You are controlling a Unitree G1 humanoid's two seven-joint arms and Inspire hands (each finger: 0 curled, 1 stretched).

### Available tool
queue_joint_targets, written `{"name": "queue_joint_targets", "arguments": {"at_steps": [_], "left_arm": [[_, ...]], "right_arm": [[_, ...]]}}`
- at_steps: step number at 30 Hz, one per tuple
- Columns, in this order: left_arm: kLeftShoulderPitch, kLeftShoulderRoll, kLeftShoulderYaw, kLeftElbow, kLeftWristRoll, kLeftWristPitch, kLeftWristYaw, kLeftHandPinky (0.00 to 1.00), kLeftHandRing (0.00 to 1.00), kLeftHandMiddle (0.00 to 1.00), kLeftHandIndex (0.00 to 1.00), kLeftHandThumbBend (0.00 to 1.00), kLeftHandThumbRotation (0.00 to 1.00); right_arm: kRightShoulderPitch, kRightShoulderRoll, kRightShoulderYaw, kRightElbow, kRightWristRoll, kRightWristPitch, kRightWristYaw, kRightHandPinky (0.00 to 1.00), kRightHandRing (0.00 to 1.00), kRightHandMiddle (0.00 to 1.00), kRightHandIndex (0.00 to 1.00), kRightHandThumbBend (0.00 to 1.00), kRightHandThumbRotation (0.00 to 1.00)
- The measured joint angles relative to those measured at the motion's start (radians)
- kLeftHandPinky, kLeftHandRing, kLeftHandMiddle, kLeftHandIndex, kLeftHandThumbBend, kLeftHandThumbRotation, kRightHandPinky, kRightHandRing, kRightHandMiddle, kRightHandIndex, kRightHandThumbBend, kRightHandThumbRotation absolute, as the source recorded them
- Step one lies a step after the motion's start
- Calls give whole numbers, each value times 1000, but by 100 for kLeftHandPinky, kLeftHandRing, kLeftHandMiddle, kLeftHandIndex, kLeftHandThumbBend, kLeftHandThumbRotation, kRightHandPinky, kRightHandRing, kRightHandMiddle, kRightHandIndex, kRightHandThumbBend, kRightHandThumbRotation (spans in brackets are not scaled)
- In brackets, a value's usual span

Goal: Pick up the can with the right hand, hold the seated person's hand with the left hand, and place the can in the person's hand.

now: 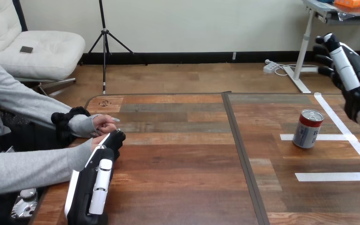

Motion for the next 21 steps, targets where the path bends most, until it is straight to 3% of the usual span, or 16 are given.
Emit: {"name": "queue_joint_targets", "arguments": {"at_steps": [11, 21], "left_arm": [[8, 14, -2, -26, 7, -13, -11, 93, 92, 87, 80, 55, 88], [29, 28, -5, -109, -35, 3, -53, 98, 95, 89, 82, 51, 87]], "right_arm": [[-26, -4, 1, 49, -27, 18, -65, 88, 90, 88, 88, 93, 86], [-39, -4, 1, 72, -42, 45, -82, 90, 92, 90, 88, 90, 85]]}}
